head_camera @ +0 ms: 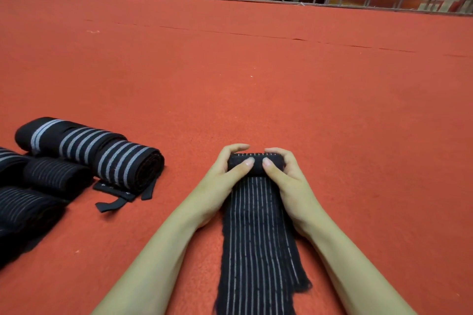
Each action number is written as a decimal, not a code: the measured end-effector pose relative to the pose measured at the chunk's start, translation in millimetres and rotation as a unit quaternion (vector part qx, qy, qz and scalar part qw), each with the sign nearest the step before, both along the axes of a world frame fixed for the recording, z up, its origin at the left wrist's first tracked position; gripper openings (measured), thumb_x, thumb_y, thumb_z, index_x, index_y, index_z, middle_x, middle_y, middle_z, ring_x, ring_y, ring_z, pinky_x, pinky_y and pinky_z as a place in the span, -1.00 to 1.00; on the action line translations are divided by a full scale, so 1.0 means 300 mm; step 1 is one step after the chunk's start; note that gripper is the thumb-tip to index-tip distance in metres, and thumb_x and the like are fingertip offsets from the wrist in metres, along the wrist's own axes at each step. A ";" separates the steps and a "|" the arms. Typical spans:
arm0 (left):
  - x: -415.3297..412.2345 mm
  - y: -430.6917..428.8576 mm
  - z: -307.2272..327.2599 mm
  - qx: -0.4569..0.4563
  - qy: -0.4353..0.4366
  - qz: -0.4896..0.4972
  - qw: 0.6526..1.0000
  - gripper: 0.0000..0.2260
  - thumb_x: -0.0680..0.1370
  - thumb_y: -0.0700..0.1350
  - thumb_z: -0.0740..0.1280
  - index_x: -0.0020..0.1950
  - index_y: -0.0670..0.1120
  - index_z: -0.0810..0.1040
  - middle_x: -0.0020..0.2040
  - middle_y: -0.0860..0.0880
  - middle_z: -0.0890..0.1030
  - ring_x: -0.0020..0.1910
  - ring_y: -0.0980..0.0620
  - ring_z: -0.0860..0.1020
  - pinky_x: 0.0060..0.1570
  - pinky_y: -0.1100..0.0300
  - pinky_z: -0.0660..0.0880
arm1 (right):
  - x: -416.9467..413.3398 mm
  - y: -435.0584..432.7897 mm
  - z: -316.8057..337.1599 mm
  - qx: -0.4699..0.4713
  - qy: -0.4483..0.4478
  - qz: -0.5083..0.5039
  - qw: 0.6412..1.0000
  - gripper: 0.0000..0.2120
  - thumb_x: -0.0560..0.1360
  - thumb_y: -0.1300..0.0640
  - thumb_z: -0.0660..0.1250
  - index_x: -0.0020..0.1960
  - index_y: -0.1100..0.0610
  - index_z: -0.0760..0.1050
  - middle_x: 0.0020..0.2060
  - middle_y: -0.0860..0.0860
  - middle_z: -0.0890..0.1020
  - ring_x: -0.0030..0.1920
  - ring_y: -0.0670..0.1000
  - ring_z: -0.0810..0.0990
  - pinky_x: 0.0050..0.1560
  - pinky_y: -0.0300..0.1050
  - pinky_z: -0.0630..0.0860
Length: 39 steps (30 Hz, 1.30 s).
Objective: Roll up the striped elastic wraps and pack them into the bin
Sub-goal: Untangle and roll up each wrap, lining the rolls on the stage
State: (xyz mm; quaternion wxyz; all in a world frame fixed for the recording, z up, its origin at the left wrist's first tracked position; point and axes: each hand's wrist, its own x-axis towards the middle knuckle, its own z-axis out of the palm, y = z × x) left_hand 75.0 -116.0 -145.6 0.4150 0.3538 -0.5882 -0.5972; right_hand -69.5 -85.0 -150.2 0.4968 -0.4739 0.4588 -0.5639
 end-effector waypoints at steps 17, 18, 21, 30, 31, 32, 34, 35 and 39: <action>-0.010 0.012 0.013 -0.073 -0.048 0.019 0.996 -0.84 0.58 -0.20 0.30 0.15 -0.07 0.48 0.00 -0.01 0.58 -0.06 0.16 0.54 -0.01 0.28 0.48 | -0.002 0.018 0.015 -0.002 0.018 -0.027 0.999 -0.78 0.57 0.00 0.21 0.19 0.00 0.37 0.04 -0.03 0.54 -0.01 -0.14 0.55 0.01 -0.28 0.50; -0.010 0.012 0.010 -0.082 -0.049 0.017 0.995 -0.84 0.58 -0.22 0.29 0.14 -0.06 0.47 -0.03 0.02 0.56 -0.06 0.16 0.52 -0.01 0.25 0.47 | -0.001 0.016 0.011 0.004 0.017 -0.028 0.999 -0.79 0.57 -0.01 0.22 0.17 0.03 0.38 0.04 0.00 0.56 -0.01 -0.12 0.56 0.04 -0.21 0.51; -0.009 0.013 0.010 -0.072 -0.028 0.010 0.997 -0.83 0.57 -0.23 0.30 0.12 -0.02 0.45 -0.10 0.07 0.55 -0.11 0.16 0.52 -0.07 0.26 0.47 | 0.001 0.015 0.008 -0.001 0.019 -0.029 0.999 -0.87 0.59 0.07 0.22 0.09 0.10 0.39 -0.01 0.04 0.57 -0.01 -0.05 0.57 0.10 -0.05 0.52; -0.065 0.021 0.015 0.032 -0.027 0.029 0.999 -0.81 0.59 0.07 0.12 0.15 0.05 0.37 -0.06 0.08 0.55 -0.30 0.38 0.57 -0.33 0.49 0.43 | 0.010 0.022 0.015 -0.005 0.011 -0.004 1.000 -0.85 0.60 0.06 0.14 0.13 0.08 0.28 -0.06 0.00 0.47 -0.11 -0.14 0.50 -0.08 -0.32 0.50; -0.069 0.020 0.015 0.021 -0.030 0.043 0.998 -0.84 0.61 0.05 0.10 0.08 0.03 0.38 -0.10 0.11 0.52 -0.35 0.43 0.54 -0.36 0.53 0.40 | 0.010 0.023 0.018 -0.008 0.014 -0.009 1.000 -0.85 0.59 0.04 0.15 0.12 0.07 0.28 -0.08 -0.02 0.47 -0.13 -0.16 0.49 -0.10 -0.34 0.49; -0.071 0.015 0.013 0.012 -0.026 0.055 0.998 -0.84 0.61 0.04 0.09 0.03 0.01 0.40 -0.12 0.12 0.52 -0.36 0.44 0.53 -0.35 0.54 0.39 | 0.010 0.024 0.020 -0.013 0.021 -0.014 1.000 -0.85 0.58 0.03 0.17 0.10 0.07 0.29 -0.09 -0.03 0.47 -0.15 -0.17 0.49 -0.11 -0.33 0.49; -0.061 0.010 0.017 -0.009 -0.023 0.057 0.998 -0.80 0.58 0.06 0.16 0.05 -0.01 0.48 -0.14 0.11 0.58 -0.25 0.35 0.56 -0.23 0.50 0.43 | 0.006 0.024 0.014 -0.018 0.032 -0.028 0.999 -0.87 0.59 0.07 0.21 0.09 0.08 0.33 -0.10 -0.02 0.49 -0.14 -0.15 0.50 -0.09 -0.29 0.48; -0.049 0.011 0.017 -0.028 -0.026 0.048 0.998 -0.77 0.54 0.08 0.22 0.06 -0.03 0.52 -0.13 0.10 0.61 -0.18 0.28 0.56 -0.15 0.44 0.44 | 0.003 0.024 0.012 -0.015 0.034 -0.032 0.999 -0.87 0.59 0.08 0.22 0.09 0.09 0.34 -0.10 -0.01 0.50 -0.13 -0.14 0.50 -0.07 -0.27 0.48; -0.022 0.001 0.006 -0.053 0.000 0.049 0.997 -0.77 0.48 0.04 0.32 0.04 -0.07 0.58 -0.07 0.03 0.64 -0.08 0.16 0.57 -0.02 0.28 0.47 | -0.009 0.030 0.015 0.002 0.003 -0.015 1.000 -0.70 0.48 0.05 0.35 0.14 0.09 0.36 -0.05 -0.01 0.55 -0.07 -0.11 0.57 -0.02 -0.21 0.51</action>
